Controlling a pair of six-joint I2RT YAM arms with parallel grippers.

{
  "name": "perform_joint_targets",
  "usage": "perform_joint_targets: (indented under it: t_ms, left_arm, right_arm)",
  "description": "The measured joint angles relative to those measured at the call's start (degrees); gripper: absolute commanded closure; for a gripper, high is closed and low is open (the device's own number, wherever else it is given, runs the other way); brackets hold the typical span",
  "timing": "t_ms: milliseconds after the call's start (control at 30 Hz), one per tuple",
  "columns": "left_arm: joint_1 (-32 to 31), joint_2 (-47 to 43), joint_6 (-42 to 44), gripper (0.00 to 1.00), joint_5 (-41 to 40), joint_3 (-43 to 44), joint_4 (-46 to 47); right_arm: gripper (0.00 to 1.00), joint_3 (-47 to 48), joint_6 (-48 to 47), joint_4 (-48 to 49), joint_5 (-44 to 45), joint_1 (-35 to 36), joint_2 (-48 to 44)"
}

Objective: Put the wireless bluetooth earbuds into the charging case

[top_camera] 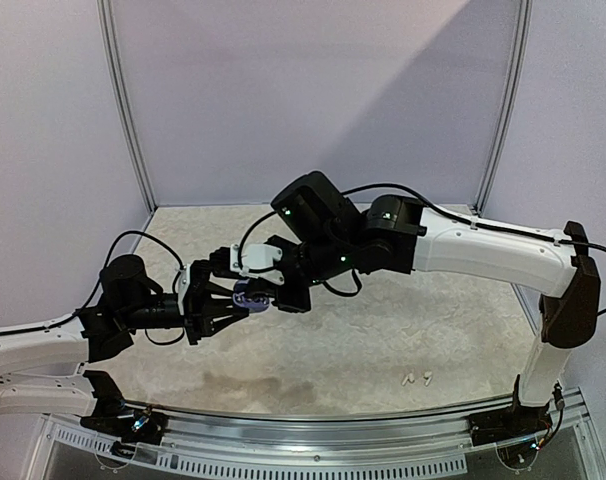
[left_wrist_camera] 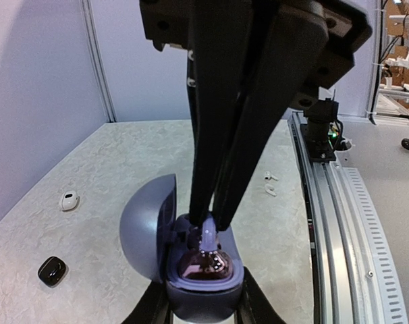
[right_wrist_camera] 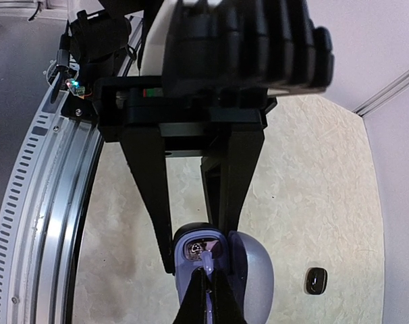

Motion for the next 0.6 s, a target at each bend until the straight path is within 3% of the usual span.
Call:
perform_joint_targets:
  t_ms: [600]
  left_arm:
    - [0.0, 0.0, -0.4, 1.0, 0.0, -2.5, 3.9]
  right_arm:
    - [1.0, -10.8, 3.4, 13.5, -2.1, -0.4, -3.5]
